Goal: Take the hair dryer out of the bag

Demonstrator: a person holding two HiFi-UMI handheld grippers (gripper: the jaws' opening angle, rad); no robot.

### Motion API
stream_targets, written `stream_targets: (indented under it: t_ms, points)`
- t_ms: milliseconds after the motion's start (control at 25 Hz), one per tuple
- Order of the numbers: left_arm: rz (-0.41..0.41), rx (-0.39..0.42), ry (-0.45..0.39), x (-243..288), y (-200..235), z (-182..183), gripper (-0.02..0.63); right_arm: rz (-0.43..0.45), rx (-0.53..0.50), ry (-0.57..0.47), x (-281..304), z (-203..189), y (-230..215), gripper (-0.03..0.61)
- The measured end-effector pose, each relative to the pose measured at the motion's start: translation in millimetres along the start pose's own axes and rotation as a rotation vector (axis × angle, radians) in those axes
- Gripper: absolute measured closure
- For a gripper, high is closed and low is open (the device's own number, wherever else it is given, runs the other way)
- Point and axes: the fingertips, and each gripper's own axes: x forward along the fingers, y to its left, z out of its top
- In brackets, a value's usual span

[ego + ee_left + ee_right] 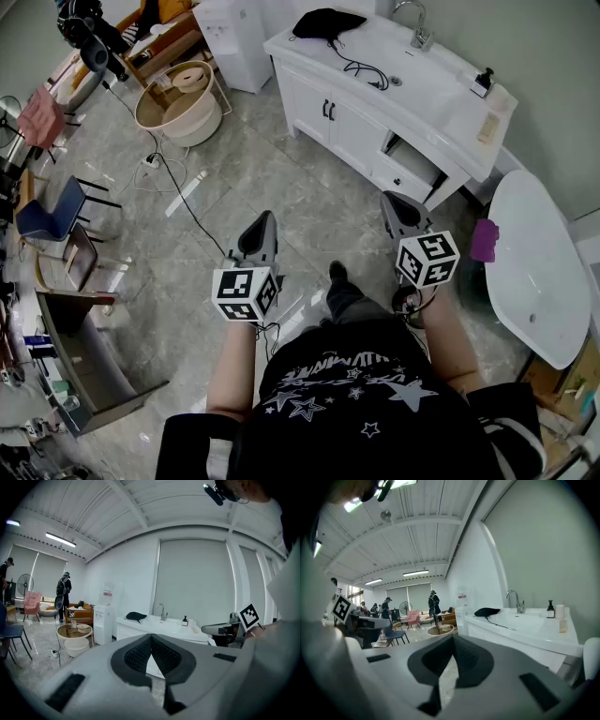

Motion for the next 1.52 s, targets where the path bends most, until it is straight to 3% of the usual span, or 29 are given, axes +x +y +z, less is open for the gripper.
stream_targets:
  t_ms: [520, 840, 1120, 1320, 1520]
  points:
    - [-0.039, -0.007, 0.06, 39.8, 13.3, -21.9, 0.603, -0.016, 0.017, 0.053, 31.7, -13.8, -25.1, 0.574]
    - [-0.044, -0.011, 0.137, 113.9, 43.3, -32.8, 0.603, -0.094, 0.094, 0.057, 95.7, -18.0, -88.2, 0.572]
    - [-0.001, 0.02, 0.144, 193.2, 77.1, 1.9, 0.603, -0.091, 0.133, 0.061, 157.8, 3.2, -138.7, 0.572]
    - [-0.017, 0.071, 0.107, 245.4, 80.7, 37.3, 0.603, -0.105, 0.16, 0.035, 190.1, 22.4, -175.7, 0.572]
    - [-0.035, 0.095, 0.093, 280.3, 88.8, 53.8, 0.603, -0.089, 0.166, 0.029, 223.2, 32.8, -185.9, 0.572]
